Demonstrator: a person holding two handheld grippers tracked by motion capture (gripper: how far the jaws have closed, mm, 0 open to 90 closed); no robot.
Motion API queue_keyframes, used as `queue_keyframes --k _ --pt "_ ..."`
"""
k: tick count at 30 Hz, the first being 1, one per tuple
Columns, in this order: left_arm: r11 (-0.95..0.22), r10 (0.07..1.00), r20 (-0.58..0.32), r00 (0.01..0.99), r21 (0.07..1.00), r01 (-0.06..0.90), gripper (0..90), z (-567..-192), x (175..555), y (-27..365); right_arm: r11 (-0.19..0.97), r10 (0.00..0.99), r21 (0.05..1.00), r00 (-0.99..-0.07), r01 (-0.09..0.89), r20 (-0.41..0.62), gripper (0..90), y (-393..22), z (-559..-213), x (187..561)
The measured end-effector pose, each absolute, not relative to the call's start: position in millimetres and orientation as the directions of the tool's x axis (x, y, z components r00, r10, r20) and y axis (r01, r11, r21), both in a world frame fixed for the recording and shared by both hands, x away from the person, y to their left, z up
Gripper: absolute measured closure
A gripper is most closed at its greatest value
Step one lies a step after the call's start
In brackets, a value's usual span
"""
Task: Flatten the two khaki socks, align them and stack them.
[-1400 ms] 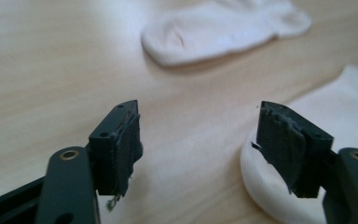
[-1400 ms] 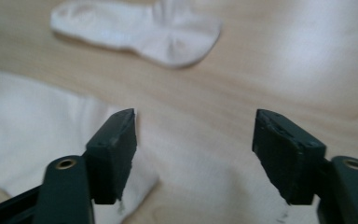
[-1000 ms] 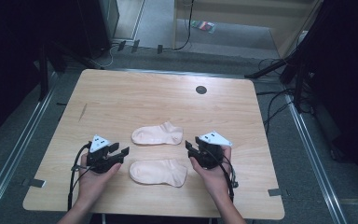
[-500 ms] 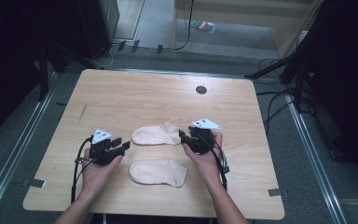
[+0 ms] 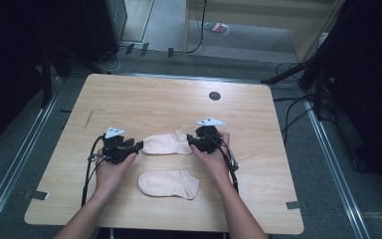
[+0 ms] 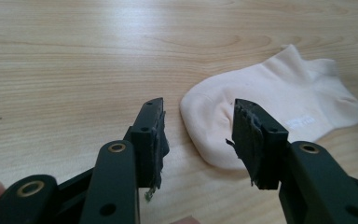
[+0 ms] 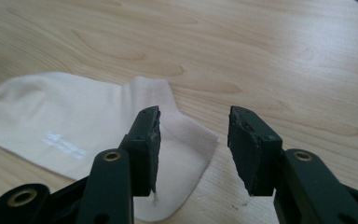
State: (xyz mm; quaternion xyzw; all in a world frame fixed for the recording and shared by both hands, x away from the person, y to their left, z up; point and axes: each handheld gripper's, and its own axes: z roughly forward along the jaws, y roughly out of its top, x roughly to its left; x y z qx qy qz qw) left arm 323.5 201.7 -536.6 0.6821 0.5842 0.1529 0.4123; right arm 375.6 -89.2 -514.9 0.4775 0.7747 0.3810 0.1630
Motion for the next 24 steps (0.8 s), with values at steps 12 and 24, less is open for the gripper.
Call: queue_keyframes --k 12,24 --pt "0.001 0.925 -0.262 0.275 0.725 0.689 58.8 -548 336 196 0.244 0.878 0.723 -0.464 0.646 0.118 54.7 -88 -536 391" --pt "-0.173 0.933 -0.092 0.348 0.734 0.656 85.6 -546 337 176 0.309 0.867 0.724 -0.496 0.616 0.052 82.4 -79 -542 385"
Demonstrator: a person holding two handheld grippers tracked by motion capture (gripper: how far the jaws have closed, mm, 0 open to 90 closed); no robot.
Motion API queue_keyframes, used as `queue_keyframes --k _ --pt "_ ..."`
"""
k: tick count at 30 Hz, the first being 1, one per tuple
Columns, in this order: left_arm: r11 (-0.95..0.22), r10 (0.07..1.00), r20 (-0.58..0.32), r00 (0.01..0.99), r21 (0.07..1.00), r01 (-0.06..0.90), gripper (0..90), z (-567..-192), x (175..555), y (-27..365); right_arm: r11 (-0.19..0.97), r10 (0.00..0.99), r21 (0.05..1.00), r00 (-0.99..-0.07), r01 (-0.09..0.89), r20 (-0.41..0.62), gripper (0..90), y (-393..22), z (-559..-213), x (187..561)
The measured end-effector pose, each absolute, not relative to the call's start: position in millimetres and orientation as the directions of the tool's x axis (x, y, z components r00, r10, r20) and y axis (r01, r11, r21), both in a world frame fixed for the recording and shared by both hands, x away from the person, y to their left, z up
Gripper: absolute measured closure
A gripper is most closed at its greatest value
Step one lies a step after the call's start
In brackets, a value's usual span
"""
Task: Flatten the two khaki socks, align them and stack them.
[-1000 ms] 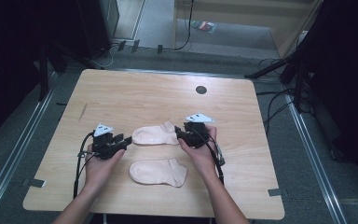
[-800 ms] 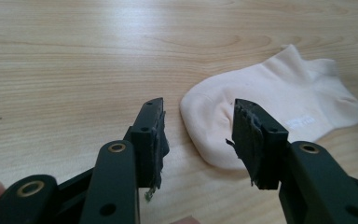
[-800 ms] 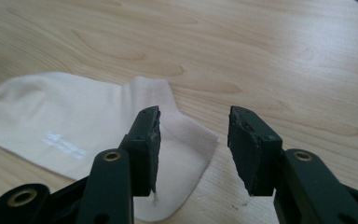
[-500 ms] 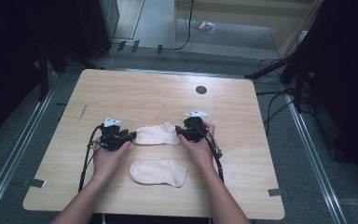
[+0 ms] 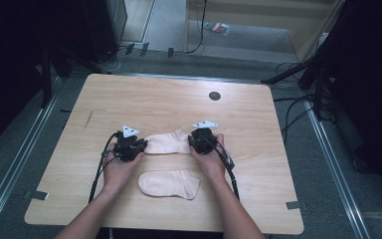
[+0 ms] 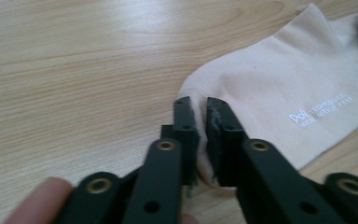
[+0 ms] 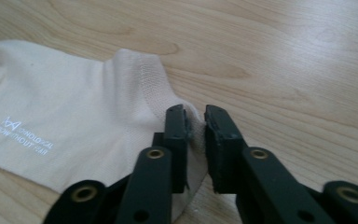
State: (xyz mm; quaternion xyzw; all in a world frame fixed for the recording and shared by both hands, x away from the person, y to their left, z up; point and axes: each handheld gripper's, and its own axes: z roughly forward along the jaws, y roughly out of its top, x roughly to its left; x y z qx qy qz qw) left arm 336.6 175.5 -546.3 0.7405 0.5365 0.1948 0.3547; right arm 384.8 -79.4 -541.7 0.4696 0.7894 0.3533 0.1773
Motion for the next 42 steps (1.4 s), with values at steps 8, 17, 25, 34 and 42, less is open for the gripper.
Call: queue_keyframes --k 8,17,25,34,42 --pt "-0.157 0.918 -0.123 0.378 0.762 0.628 89.2 -537 331 181 0.316 0.861 0.735 -0.508 0.599 0.043 88.8 -81 -537 377" --pt "-0.153 0.896 -0.148 0.419 0.783 0.603 89.3 -521 321 188 0.260 0.863 0.770 -0.498 0.583 0.086 89.0 -89 -509 361" --pt "-0.162 0.881 -0.148 0.450 0.799 0.579 89.3 -508 305 188 0.239 0.855 0.779 -0.505 0.580 0.114 89.0 -97 -487 343" --pt "-0.178 0.853 -0.167 0.494 0.797 0.577 89.2 -501 276 187 0.247 0.842 0.769 -0.524 0.590 0.131 88.9 -105 -477 310" --pt "-0.215 0.837 -0.155 0.524 0.788 0.577 89.2 -506 249 185 0.256 0.833 0.755 -0.534 0.604 0.146 88.9 -113 -481 285"
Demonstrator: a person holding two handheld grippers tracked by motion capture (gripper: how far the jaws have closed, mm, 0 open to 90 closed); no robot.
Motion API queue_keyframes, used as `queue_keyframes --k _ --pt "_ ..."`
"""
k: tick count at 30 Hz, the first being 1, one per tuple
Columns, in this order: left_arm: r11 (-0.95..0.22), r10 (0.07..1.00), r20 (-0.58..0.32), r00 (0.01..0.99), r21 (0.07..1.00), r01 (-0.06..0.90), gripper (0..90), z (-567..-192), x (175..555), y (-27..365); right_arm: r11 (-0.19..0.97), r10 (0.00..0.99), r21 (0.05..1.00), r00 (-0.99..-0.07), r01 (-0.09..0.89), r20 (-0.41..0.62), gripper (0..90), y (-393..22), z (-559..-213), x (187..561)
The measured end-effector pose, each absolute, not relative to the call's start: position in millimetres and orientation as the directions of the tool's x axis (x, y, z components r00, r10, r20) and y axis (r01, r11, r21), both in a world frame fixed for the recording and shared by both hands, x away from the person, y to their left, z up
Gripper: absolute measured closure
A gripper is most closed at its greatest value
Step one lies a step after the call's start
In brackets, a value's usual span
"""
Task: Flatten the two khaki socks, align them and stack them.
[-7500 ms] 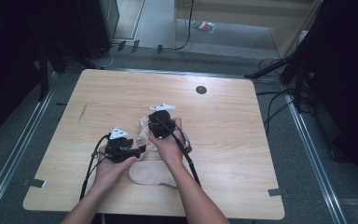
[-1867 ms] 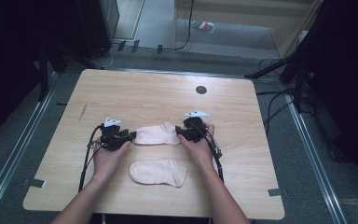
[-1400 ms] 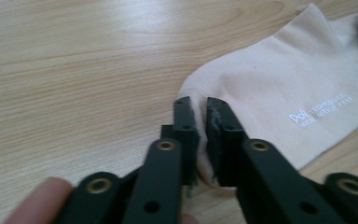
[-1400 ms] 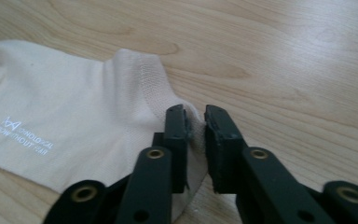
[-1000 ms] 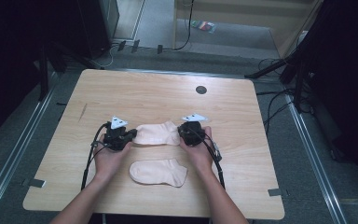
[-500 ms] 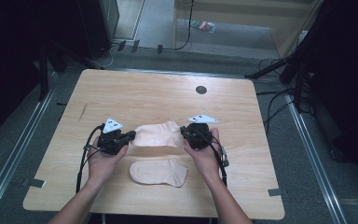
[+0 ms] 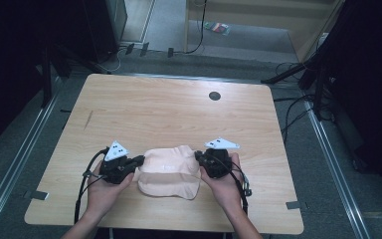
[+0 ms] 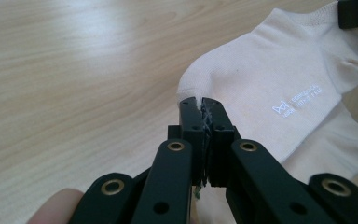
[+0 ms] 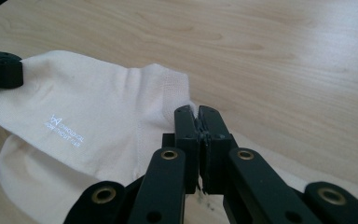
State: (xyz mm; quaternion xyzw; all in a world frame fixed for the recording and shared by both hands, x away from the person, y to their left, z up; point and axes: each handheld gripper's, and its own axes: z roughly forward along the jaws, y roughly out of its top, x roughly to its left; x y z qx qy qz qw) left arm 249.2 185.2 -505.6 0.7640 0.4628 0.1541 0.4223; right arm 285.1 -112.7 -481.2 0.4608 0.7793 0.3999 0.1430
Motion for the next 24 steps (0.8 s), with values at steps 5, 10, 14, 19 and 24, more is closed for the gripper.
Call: queue_keyframes --k 5,10,14,19,24 --pt "-0.205 0.836 -0.177 0.520 0.777 0.595 89.2 -513 237 187 0.264 0.826 0.743 -0.541 0.615 0.155 88.9 -114 -486 271" --pt "-0.225 0.829 -0.174 0.531 0.766 0.603 89.1 -519 226 186 0.274 0.821 0.726 -0.546 0.630 0.164 88.9 -116 -494 260" --pt "-0.229 0.828 -0.180 0.532 0.756 0.613 89.1 -522 223 187 0.277 0.818 0.716 -0.548 0.641 0.174 88.9 -116 -500 253" --pt "-0.240 0.822 -0.183 0.540 0.747 0.619 89.1 -525 219 185 0.270 0.818 0.706 -0.542 0.655 0.191 88.9 -118 -502 247" --pt "-0.257 0.821 -0.174 0.544 0.738 0.624 89.1 -528 216 182 0.278 0.817 0.692 -0.543 0.667 0.196 88.9 -119 -507 244"
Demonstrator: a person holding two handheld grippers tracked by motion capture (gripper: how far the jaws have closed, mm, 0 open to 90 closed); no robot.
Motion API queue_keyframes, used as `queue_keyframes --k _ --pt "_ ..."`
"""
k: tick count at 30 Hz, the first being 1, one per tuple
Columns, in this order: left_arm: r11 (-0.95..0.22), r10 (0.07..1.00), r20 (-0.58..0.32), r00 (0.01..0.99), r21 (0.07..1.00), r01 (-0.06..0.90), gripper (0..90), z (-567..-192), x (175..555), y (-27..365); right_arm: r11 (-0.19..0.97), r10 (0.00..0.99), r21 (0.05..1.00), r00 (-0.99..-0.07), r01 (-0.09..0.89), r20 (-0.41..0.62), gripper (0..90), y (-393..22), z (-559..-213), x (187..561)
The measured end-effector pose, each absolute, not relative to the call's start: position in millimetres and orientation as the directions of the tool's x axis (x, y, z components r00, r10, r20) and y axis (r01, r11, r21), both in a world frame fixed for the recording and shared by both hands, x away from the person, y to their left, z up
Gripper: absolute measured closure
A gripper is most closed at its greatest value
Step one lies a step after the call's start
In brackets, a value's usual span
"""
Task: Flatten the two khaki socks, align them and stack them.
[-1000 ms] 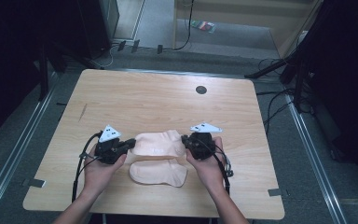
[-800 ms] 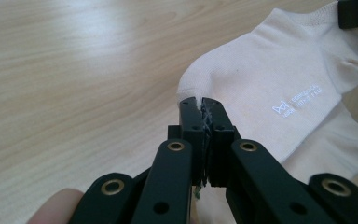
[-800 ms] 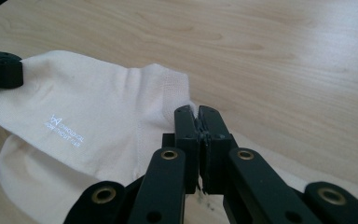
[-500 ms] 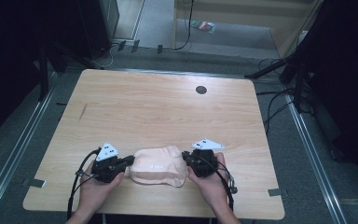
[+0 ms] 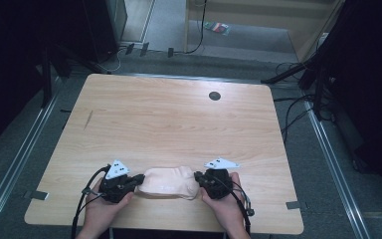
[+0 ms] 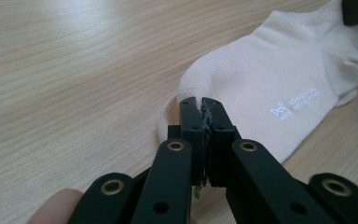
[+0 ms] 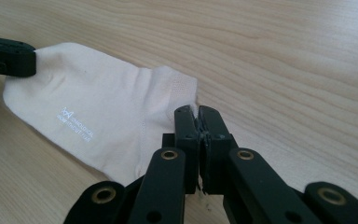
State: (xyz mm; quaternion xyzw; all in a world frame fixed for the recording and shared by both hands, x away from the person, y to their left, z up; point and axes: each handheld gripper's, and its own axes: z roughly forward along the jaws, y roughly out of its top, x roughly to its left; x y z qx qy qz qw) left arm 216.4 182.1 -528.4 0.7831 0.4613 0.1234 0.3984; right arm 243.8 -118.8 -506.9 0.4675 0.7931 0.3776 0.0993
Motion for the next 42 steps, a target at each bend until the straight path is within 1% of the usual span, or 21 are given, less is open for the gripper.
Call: queue_keyframes --k 11,13,14,16,17,18,19,20,21,22,24,27,30,33,35,36,37,38,39,41,42 --pt "-0.264 0.825 -0.168 0.540 0.729 0.631 89.0 -533 215 181 0.289 0.817 0.674 -0.542 0.680 0.197 88.8 -118 -515 242" --pt "-0.268 0.824 -0.165 0.543 0.730 0.629 88.2 -535 215 180 0.292 0.820 0.670 -0.539 0.683 0.193 87.1 -119 -519 243" --pt "-0.262 0.826 -0.165 0.538 0.733 0.627 85.7 -535 214 180 0.296 0.818 0.671 -0.543 0.680 0.189 81.7 -119 -521 244" --pt "-0.240 0.838 -0.160 0.522 0.751 0.615 75.8 -534 213 182 0.287 0.826 0.691 -0.537 0.663 0.172 63.4 -120 -522 244" --pt "-0.223 0.843 -0.164 0.512 0.760 0.611 71.8 -533 212 184 0.282 0.831 0.699 -0.532 0.657 0.165 61.3 -121 -521 244" --pt "-0.212 0.851 -0.162 0.500 0.764 0.609 64.5 -531 212 185 0.263 0.838 0.710 -0.519 0.653 0.167 59.6 -124 -518 243" --pt "-0.195 0.855 -0.169 0.490 0.771 0.606 57.4 -529 213 186 0.244 0.842 0.725 -0.511 0.645 0.171 59.8 -127 -515 242" --pt "-0.179 0.855 -0.177 0.487 0.781 0.598 54.5 -528 212 188 0.227 0.843 0.738 -0.507 0.636 0.178 63.2 -129 -512 240" --pt "-0.160 0.855 -0.178 0.487 0.802 0.575 55.7 -525 210 189 0.215 0.842 0.747 -0.506 0.629 0.184 68.2 -131 -510 238" --pt "-0.156 0.852 -0.177 0.493 0.813 0.561 59.9 -523 210 189 0.202 0.839 0.758 -0.509 0.620 0.193 73.9 -132 -507 234" --pt "-0.170 0.834 -0.170 0.526 0.827 0.537 67.9 -522 209 185 0.216 0.824 0.763 -0.533 0.609 0.192 80.4 -128 -507 229" --pt "-0.214 0.820 -0.172 0.546 0.792 0.571 74.0 -531 213 175 0.277 0.797 0.734 -0.575 0.620 0.186 82.3 -114 -518 222" --pt "-0.245 0.825 -0.165 0.541 0.757 0.605 74.5 -543 216 170 0.338 0.799 0.704 -0.586 0.625 0.136 80.5 -103 -531 222" --pt "-0.273 0.817 -0.146 0.558 0.754 0.597 69.7 -548 215 169 0.367 0.801 0.697 -0.591 0.616 0.100 77.3 -98 -540 224" --pt "-0.284 0.810 -0.137 0.570 0.758 0.587 64.6 -549 214 167 0.371 0.801 0.698 -0.591 0.612 0.092 75.9 -98 -540 226" --pt "-0.295 0.804 -0.129 0.581 0.761 0.577 60.7 -550 213 166 0.374 0.803 0.701 -0.590 0.608 0.083 74.9 -98 -540 226" --pt "-0.309 0.797 -0.116 0.593 0.766 0.565 54.6 -550 212 163 0.375 0.806 0.702 -0.587 0.605 0.075 73.7 -97 -540 226" --pt "-0.326 0.794 -0.091 0.601 0.770 0.548 51.3 -550 210 162 0.377 0.807 0.703 -0.586 0.603 0.070 72.5 -97 -540 226" --pt "-0.337 0.791 -0.076 0.608 0.774 0.536 48.7 -550 209 160 0.372 0.813 0.702 -0.578 0.608 0.070 70.4 -97 -540 226" --pt "-0.334 0.781 -0.077 0.619 0.787 0.519 43.4 -548 208 160 0.367 0.816 0.705 -0.573 0.607 0.069 66.4 -98 -540 226" --pt "-0.322 0.784 -0.080 0.616 0.796 0.513 41.7 -545 207 162 0.354 0.819 0.711 -0.569 0.608 0.078 62.4 -100 -538 226"
